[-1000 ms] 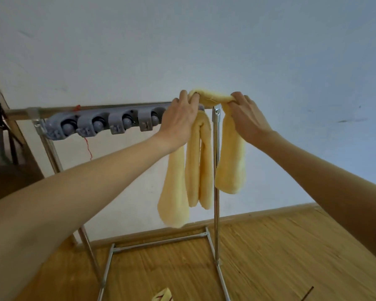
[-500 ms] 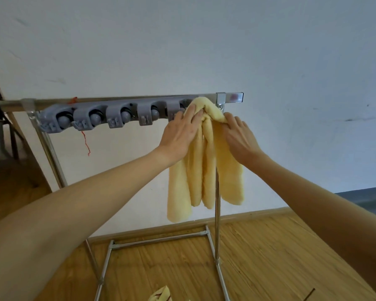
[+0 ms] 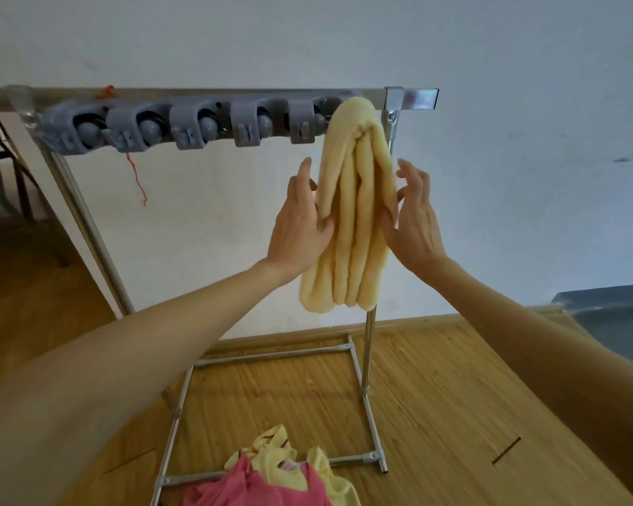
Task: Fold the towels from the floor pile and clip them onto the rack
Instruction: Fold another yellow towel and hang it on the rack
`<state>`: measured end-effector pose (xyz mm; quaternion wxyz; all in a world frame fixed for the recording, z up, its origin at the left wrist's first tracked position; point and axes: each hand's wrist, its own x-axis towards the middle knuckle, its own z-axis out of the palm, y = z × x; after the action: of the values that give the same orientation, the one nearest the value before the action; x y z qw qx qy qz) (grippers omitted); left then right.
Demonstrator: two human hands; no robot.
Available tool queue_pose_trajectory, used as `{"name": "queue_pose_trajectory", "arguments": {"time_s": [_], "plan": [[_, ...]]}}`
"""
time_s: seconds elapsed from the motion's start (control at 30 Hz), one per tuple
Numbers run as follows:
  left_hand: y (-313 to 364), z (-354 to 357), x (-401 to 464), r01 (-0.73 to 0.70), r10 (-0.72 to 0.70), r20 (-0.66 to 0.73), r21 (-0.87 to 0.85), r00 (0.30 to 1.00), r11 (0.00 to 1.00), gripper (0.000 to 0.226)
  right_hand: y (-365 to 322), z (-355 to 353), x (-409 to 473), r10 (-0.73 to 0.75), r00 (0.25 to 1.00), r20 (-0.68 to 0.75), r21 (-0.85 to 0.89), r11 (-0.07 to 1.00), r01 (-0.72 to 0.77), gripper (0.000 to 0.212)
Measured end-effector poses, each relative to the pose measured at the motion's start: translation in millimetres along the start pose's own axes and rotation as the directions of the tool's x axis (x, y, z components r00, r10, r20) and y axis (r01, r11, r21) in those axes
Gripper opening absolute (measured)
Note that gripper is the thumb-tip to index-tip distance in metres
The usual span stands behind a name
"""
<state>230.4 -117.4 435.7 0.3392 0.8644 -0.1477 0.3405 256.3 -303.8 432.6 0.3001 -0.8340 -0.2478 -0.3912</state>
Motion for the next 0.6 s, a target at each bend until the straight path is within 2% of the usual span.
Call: {"name": "queue_pose_trajectory", "arguments": {"time_s": [0.13, 0.2, 0.27, 0.3, 0.37, 0.43, 0.5, 0.53, 0.6], "plan": [[-30, 21, -23, 0.297, -0.308, 0.121, 0.102, 0.944, 0.949, 0.07, 5, 19, -23, 0.272, 0.961, 0.051, 0.059, 0.96, -0.275, 0.061], [-48, 31, -34, 0.376, -0.397, 0.194, 0.134, 0.897, 0.917, 0.051, 9, 28, -37, 0.358, 0.927, 0.108, 0.086, 0.926, -0.368, 0.053], [-63, 34, -40, 0.419, -0.447, 0.262, 0.157, 0.855, 0.894, 0.022, 15, 36, -48, 0.398, 0.909, 0.126, 0.115, 0.904, -0.411, 0.044], [-70, 34, -41, 0.433, -0.462, 0.272, 0.161, 0.844, 0.887, 0.02, 18, 40, -52, 0.418, 0.9, 0.122, 0.123, 0.894, -0.432, 0.039], [-82, 34, -41, 0.474, -0.491, 0.221, 0.129, 0.843, 0.871, 0.026, 26, 46, -60, 0.458, 0.884, 0.096, 0.122, 0.876, -0.467, 0.025], [-89, 36, -41, 0.502, -0.508, 0.055, 0.094, 0.86, 0.86, 0.027, 34, 53, -64, 0.469, 0.88, 0.077, 0.088, 0.876, -0.475, 0.013], [-90, 41, -43, 0.514, -0.507, -0.096, 0.079, 0.857, 0.854, 0.029, 40, 58, -69, 0.472, 0.878, 0.081, 0.051, 0.878, -0.476, 0.018], [-90, 46, -46, 0.5, -0.491, -0.113, 0.068, 0.864, 0.863, 0.03, 42, 61, -72, 0.473, 0.876, 0.09, 0.03, 0.878, -0.477, 0.021], [-92, 60, -56, 0.42, -0.419, -0.031, 0.041, 0.907, 0.907, 0.027, 46, 66, -81, 0.47, 0.876, 0.107, -0.026, 0.882, -0.47, 0.021]]}}
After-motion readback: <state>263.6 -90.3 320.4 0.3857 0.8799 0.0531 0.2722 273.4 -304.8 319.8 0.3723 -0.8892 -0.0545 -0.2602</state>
